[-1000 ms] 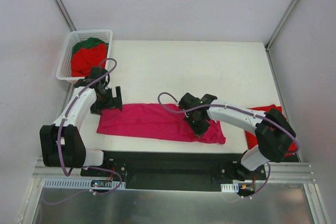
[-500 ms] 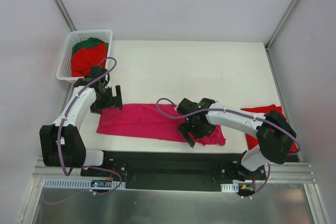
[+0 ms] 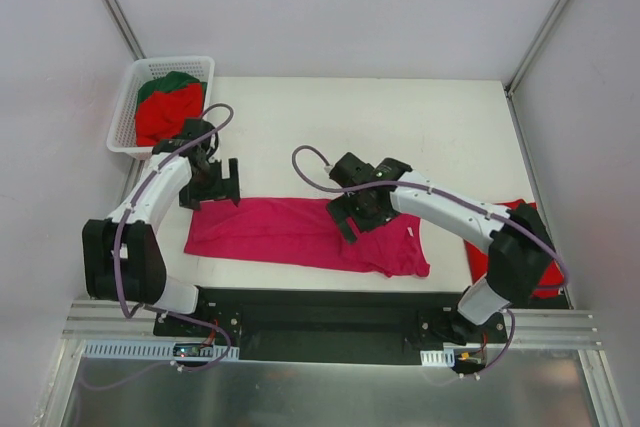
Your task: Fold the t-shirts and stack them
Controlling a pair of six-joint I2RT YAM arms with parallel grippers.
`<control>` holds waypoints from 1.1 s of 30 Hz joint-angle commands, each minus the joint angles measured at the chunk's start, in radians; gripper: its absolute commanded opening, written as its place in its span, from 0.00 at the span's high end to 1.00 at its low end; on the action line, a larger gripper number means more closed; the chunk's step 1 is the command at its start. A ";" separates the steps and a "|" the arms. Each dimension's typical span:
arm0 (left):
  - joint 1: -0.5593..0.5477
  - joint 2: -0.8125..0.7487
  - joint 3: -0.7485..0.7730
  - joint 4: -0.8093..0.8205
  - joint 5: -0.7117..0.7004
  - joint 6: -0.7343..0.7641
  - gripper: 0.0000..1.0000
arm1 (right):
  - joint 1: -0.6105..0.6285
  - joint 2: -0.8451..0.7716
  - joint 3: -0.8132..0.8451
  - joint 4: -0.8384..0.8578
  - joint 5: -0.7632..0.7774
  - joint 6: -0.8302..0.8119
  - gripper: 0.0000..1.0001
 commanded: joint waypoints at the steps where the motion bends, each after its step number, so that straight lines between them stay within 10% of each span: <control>1: -0.004 0.084 0.029 -0.017 -0.037 0.012 0.01 | -0.060 0.127 -0.003 0.039 -0.041 -0.040 0.04; 21: 0.009 0.303 0.146 0.003 -0.144 0.028 0.04 | -0.074 0.046 -0.106 0.060 -0.134 -0.030 0.04; 33: 0.025 0.320 0.106 0.009 -0.166 0.032 0.44 | -0.083 0.002 -0.276 0.134 -0.107 -0.015 0.04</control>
